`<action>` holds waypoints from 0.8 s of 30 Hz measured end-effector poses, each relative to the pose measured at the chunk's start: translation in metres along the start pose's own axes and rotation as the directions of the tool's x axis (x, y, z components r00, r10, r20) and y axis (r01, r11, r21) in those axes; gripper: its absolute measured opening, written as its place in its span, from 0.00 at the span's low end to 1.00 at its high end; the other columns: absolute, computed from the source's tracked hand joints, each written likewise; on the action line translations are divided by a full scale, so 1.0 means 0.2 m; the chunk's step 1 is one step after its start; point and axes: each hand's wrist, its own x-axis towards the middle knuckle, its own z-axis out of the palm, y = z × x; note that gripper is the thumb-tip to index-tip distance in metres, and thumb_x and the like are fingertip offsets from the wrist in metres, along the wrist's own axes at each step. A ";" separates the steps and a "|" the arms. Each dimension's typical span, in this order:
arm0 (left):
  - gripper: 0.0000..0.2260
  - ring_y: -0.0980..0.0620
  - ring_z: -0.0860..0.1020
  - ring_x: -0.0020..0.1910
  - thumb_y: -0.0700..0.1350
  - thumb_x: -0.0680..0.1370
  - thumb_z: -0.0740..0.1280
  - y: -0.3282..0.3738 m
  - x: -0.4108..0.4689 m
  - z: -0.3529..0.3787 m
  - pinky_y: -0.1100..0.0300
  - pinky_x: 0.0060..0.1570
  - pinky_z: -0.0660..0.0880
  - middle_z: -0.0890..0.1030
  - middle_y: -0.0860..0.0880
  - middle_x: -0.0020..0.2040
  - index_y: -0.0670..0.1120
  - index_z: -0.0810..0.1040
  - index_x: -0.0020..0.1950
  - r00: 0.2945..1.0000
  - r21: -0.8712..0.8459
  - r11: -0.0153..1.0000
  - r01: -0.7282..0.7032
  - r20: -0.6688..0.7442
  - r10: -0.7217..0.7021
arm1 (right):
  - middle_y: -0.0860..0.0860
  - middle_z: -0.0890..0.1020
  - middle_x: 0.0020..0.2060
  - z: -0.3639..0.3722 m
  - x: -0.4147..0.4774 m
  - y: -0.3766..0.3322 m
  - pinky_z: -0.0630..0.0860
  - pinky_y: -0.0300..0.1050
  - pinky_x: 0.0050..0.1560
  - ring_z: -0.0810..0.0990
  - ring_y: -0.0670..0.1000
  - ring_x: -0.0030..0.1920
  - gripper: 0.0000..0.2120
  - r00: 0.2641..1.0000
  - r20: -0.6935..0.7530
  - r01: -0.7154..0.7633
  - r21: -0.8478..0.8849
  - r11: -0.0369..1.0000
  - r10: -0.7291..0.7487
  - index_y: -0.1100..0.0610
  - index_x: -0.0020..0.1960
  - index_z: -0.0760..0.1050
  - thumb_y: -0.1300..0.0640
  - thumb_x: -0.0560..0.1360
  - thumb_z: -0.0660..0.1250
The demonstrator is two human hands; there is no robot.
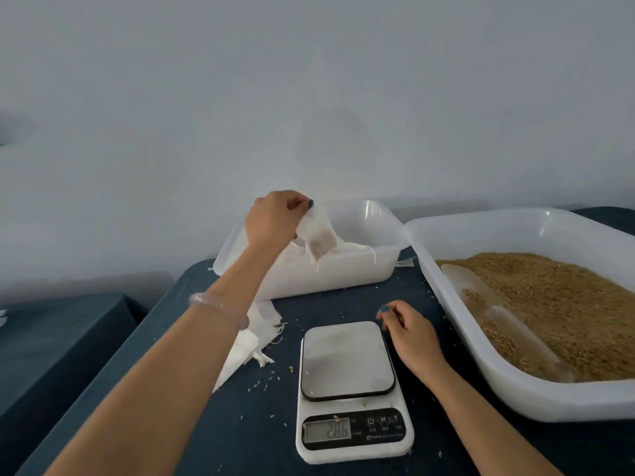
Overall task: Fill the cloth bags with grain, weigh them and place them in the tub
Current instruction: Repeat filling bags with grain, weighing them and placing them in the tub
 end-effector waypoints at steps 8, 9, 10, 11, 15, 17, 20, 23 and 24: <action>0.08 0.42 0.80 0.51 0.42 0.78 0.63 0.00 0.30 0.22 0.59 0.43 0.72 0.83 0.44 0.51 0.46 0.82 0.50 0.989 0.170 0.985 -0.028 0.149 0.002 | 0.43 0.78 0.35 -0.01 -0.01 0.01 0.68 0.34 0.36 0.77 0.40 0.36 0.09 0.999 -0.007 0.034 -0.005 0.999 -0.034 0.47 0.45 0.74 0.53 0.82 0.60; 0.08 0.42 0.80 0.51 0.42 0.79 0.62 -0.02 0.27 0.28 0.58 0.43 0.72 0.83 0.44 0.52 0.46 0.81 0.49 0.976 0.221 0.974 -0.040 0.219 -0.010 | 0.43 0.78 0.35 0.00 -0.01 0.01 0.68 0.34 0.36 0.77 0.40 0.36 0.08 0.999 0.000 0.041 -0.016 0.999 -0.041 0.46 0.45 0.74 0.53 0.82 0.60; 0.08 0.43 0.79 0.51 0.41 0.79 0.62 -0.06 0.24 0.33 0.58 0.44 0.72 0.83 0.44 0.53 0.45 0.81 0.48 0.956 0.269 0.962 -0.056 0.291 -0.026 | 0.43 0.78 0.35 0.00 -0.01 0.01 0.68 0.34 0.36 0.77 0.40 0.36 0.09 0.999 0.004 0.045 -0.024 0.999 -0.045 0.46 0.44 0.74 0.53 0.82 0.60; 0.08 0.44 0.79 0.49 0.41 0.79 0.62 -0.09 0.20 0.38 0.57 0.44 0.74 0.83 0.44 0.53 0.44 0.80 0.48 0.935 0.306 0.949 -0.073 0.353 -0.042 | 0.42 0.78 0.35 0.00 -0.01 0.01 0.68 0.34 0.36 0.77 0.40 0.36 0.09 0.999 0.006 0.045 -0.027 0.999 -0.045 0.46 0.44 0.74 0.52 0.82 0.60; 0.11 0.44 0.80 0.49 0.46 0.81 0.61 -0.17 0.12 0.41 0.54 0.46 0.76 0.83 0.45 0.51 0.43 0.82 0.53 0.886 0.346 0.929 -0.130 0.462 -0.048 | 0.43 0.78 0.35 0.00 0.00 0.02 0.67 0.35 0.35 0.76 0.41 0.35 0.09 1.000 0.011 0.023 -0.038 0.999 -0.023 0.45 0.44 0.74 0.51 0.82 0.59; 0.13 0.45 0.78 0.51 0.51 0.82 0.60 -0.19 0.12 0.36 0.53 0.50 0.76 0.82 0.47 0.53 0.46 0.81 0.56 0.870 0.344 0.924 -0.168 0.492 -0.025 | 0.43 0.78 0.35 0.01 0.00 0.02 0.67 0.35 0.35 0.76 0.41 0.35 0.09 1.000 0.011 0.020 -0.036 0.999 -0.019 0.45 0.44 0.74 0.51 0.82 0.59; 0.14 0.46 0.77 0.55 0.53 0.83 0.58 -0.22 0.12 0.24 0.51 0.56 0.75 0.81 0.48 0.57 0.48 0.80 0.59 0.879 0.286 0.942 -0.175 0.476 0.018 | 0.43 0.78 0.35 0.01 0.00 0.02 0.66 0.35 0.35 0.76 0.41 0.35 0.09 1.000 0.014 0.018 -0.029 0.999 -0.017 0.45 0.44 0.74 0.51 0.82 0.59; 0.09 0.54 0.79 0.53 0.49 0.82 0.62 -0.29 0.06 0.08 0.58 0.53 0.73 0.83 0.54 0.52 0.51 0.83 0.53 0.926 0.098 0.989 -0.113 0.371 0.069 | 0.44 0.78 0.34 0.01 0.00 0.02 0.66 0.35 0.35 0.76 0.41 0.34 0.09 1.000 0.009 0.007 -0.012 1.000 -0.007 0.45 0.43 0.74 0.51 0.81 0.60; 0.08 0.56 0.80 0.50 0.47 0.81 0.63 -0.32 0.03 0.02 0.59 0.52 0.74 0.84 0.56 0.49 0.52 0.83 0.50 0.939 0.043 0.995 -0.091 0.337 0.071 | 0.44 0.79 0.34 0.01 -0.01 0.02 0.67 0.35 0.35 0.76 0.41 0.35 0.10 1.000 0.009 -0.001 -0.002 1.000 0.001 0.45 0.43 0.74 0.51 0.81 0.60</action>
